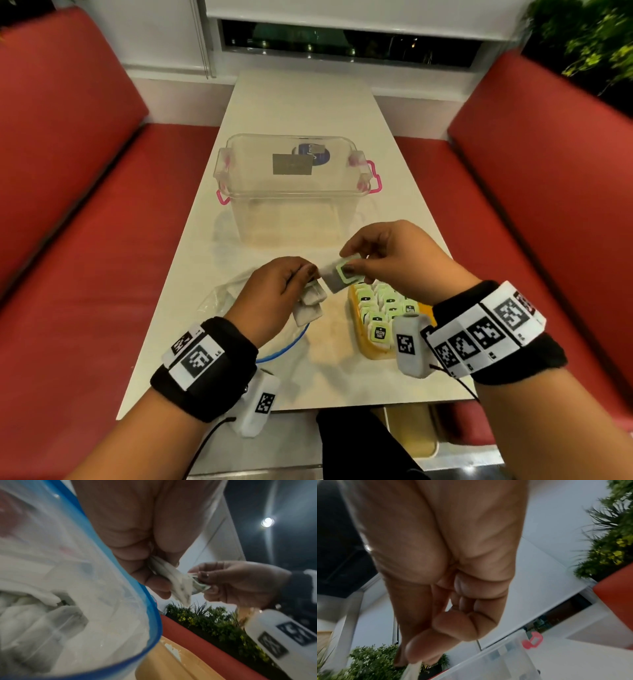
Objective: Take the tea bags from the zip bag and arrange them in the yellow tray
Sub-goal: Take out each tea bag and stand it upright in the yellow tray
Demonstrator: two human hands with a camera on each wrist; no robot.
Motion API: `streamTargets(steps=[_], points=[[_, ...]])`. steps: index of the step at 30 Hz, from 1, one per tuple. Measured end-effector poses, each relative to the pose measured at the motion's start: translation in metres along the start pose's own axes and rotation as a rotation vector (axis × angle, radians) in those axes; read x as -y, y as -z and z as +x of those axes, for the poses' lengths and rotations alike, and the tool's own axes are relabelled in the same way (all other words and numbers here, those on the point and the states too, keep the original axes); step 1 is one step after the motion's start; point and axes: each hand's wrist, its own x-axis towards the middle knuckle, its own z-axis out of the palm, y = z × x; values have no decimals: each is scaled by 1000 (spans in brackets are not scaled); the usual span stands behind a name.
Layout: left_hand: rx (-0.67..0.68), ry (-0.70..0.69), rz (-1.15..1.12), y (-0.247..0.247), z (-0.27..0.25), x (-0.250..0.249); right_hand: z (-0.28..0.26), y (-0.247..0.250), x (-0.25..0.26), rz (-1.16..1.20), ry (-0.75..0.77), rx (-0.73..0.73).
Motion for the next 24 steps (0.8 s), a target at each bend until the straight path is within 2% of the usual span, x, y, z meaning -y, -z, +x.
streamTargets(steps=[3, 7, 10, 13, 16, 19, 24], points=[[23, -35, 11, -7, 1, -3, 4, 9, 6, -206, 67, 107], [117, 17, -37, -18, 2, -6, 8, 12, 12, -301, 111, 192], [138, 36, -160, -26, 1, -8, 8, 12, 10, -236, 127, 117], [60, 80, -372, -34, 1, -11, 4, 13, 1, -125, 80, -9], [-32, 129, -553, -39, 3, -11, 0, 9, -11, -49, -1, 34], [-91, 144, -609, -43, 7, -8, 0, 0, -19, 39, -17, 47], [-81, 134, -625, -47, 13, -6, 1, -2, -27, 135, -29, -16]])
